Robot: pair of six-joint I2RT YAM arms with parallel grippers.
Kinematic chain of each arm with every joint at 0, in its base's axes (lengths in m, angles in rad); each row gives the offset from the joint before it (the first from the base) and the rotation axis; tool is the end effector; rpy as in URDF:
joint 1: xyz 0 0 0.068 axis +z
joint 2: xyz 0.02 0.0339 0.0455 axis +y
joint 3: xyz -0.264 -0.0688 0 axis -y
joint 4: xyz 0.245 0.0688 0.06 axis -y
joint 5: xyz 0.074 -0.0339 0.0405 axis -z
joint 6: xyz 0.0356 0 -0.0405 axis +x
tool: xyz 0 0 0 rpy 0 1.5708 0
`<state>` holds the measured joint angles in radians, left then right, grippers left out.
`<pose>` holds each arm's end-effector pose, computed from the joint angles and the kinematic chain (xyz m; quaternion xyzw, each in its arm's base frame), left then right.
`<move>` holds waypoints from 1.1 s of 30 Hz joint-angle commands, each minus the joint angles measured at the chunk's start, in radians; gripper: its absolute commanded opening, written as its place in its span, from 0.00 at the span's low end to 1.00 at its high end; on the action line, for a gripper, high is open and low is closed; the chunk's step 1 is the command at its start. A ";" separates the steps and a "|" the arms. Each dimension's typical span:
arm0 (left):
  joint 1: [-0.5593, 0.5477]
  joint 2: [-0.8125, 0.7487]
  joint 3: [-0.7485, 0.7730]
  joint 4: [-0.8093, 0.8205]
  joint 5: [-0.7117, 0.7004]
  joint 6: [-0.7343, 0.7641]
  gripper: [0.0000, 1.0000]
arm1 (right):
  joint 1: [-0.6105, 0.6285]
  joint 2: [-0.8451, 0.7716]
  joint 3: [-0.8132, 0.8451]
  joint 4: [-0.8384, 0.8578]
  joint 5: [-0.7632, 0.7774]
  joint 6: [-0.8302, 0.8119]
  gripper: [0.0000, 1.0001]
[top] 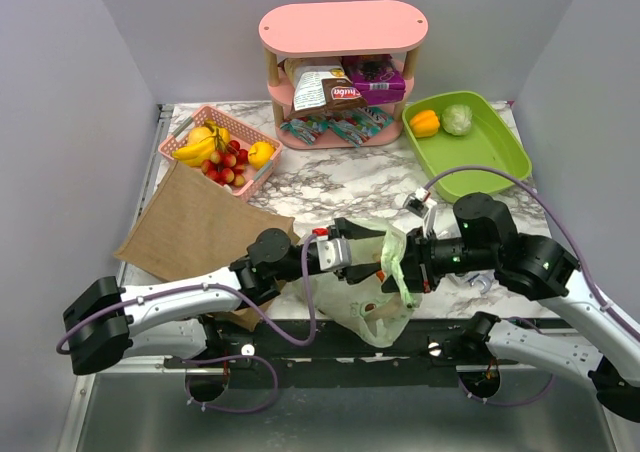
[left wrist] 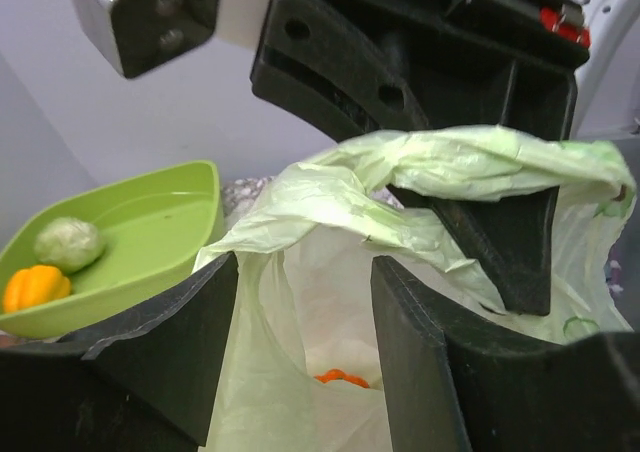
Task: Place the food into the grocery bag and tie it
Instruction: Tie the grocery bag at the center of the board.
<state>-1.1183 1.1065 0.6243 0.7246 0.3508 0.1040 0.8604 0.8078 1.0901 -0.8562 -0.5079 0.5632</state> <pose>0.0987 -0.2311 0.3149 0.4608 0.4183 -0.4706 0.6255 0.0810 0.1208 0.3731 -0.2446 0.8230 0.4693 0.2062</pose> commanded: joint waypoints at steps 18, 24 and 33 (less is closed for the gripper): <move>0.003 -0.156 0.032 -0.264 0.045 -0.031 0.52 | 0.000 0.006 0.073 -0.058 -0.014 -0.040 0.01; 0.003 -0.061 0.036 -0.148 0.089 -0.039 0.47 | 0.000 0.022 0.082 -0.046 -0.062 -0.034 0.01; 0.005 0.028 0.077 -0.029 0.111 -0.010 0.49 | 0.000 0.030 0.090 -0.046 -0.086 -0.022 0.01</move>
<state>-1.1183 1.1172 0.6567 0.6018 0.4191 0.0814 0.8604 0.8379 1.1584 -0.8925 -0.5453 0.5411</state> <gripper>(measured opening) 0.478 0.036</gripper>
